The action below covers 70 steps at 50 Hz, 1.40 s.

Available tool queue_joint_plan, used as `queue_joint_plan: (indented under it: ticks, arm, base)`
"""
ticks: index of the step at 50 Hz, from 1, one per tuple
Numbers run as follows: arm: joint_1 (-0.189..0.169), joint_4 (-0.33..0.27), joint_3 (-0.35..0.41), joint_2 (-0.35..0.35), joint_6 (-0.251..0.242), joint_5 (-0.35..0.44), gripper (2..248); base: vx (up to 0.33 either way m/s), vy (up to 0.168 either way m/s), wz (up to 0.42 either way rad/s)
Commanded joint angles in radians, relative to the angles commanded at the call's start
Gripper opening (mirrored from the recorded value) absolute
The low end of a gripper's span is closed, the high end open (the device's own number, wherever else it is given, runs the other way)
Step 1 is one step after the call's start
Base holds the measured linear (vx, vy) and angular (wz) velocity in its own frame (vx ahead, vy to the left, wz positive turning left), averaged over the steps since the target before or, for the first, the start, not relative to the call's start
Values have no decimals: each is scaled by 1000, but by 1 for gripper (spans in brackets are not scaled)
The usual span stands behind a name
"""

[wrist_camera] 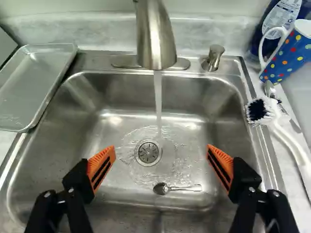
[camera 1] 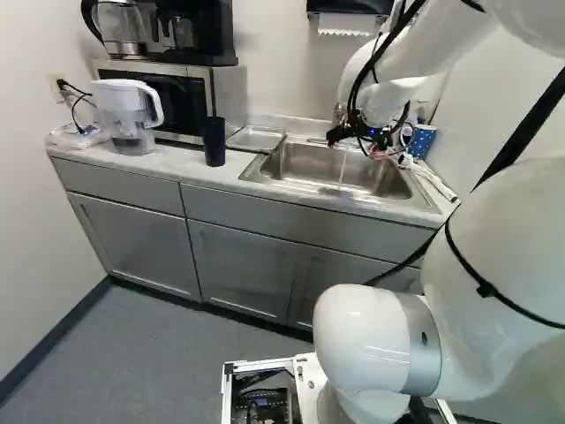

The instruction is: Rinse the cup and place it in the tray

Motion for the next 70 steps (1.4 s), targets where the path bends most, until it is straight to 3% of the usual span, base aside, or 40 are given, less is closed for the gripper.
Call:
queue_joint_plan:
  ticks: [8, 30, 70]
  arm:
    - [-21, 0, -3, -3, 0, 0, 247]
    - [-16, 0, 0, 0, 0, 0, 247]
    - [118, 0, 50, 56, 0, 0, 247]
  base:
    - [0, 0, 0]
    - [0, 0, 0]
    - [0, 0, 0]
